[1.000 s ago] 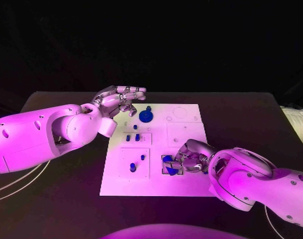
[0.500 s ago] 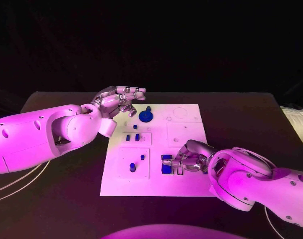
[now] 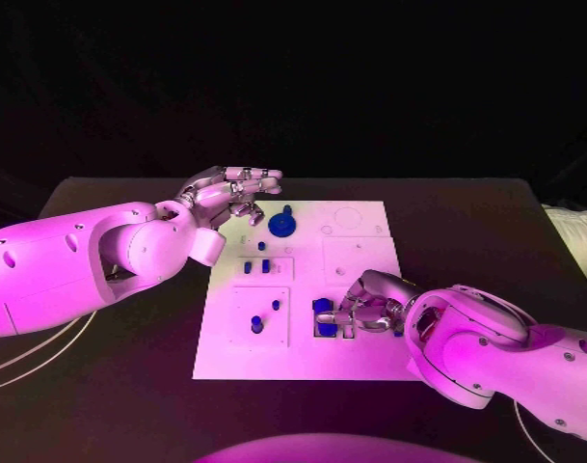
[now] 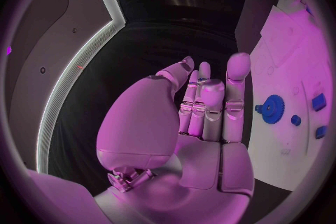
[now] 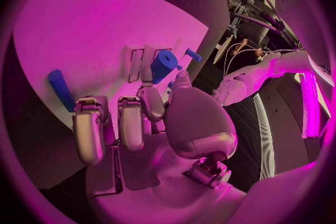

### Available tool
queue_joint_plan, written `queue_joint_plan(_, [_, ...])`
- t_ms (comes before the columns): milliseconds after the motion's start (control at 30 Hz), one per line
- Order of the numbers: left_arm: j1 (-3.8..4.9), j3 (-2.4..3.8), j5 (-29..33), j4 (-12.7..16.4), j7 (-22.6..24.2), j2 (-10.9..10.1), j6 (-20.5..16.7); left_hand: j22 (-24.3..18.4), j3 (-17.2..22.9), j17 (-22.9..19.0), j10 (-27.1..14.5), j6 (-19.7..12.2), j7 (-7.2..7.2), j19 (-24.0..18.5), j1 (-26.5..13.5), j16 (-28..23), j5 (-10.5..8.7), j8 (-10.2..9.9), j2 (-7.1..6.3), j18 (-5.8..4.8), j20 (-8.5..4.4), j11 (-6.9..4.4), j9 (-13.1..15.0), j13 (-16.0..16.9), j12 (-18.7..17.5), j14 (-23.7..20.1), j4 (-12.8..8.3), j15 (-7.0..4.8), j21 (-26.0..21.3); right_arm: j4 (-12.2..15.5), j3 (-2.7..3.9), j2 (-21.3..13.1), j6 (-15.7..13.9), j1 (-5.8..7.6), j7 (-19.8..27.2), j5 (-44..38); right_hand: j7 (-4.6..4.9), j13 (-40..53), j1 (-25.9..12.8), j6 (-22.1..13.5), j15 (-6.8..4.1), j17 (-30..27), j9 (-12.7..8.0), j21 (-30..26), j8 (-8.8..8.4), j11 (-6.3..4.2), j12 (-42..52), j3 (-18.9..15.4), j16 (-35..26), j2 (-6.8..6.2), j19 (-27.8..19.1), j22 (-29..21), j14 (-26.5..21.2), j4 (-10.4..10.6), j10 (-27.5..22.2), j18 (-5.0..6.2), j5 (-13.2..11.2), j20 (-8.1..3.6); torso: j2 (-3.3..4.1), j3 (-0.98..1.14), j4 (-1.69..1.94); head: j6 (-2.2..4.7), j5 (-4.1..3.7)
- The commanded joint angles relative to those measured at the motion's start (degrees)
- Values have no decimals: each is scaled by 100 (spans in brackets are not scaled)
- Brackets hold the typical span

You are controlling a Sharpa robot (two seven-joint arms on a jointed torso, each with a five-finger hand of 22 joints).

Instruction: Assemble the parts on the task board

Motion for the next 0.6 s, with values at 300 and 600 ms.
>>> queue_joint_plan(300, [1,0,-8,-6,22,10,122,-5,-28,-5,-50,-49,-5,-37,-31,-26,15,38,48,115,11,-2,1,6,14,-27,-11,3,-16,-34,1,92,212,-26,15,25,-41,28,1184,-46,-51,582,93,9,-40,-49,-46,569,-34,271,428,1206,423,-765,-4,-42,-333,-44,3,-2,7,-22,11])
queue_joint_plan(600, [1,-1,-8,-9,20,2,123,-5,-28,-5,-50,-49,-5,-37,-31,-26,15,38,48,115,11,-2,1,6,14,-27,-11,3,-16,-57,1,103,148,-47,47,80,-23,29,921,-29,-38,590,120,9,-56,-32,-53,526,-30,278,428,1207,426,-635,18,-42,-290,-37,-6,-8,-2,-31,23])
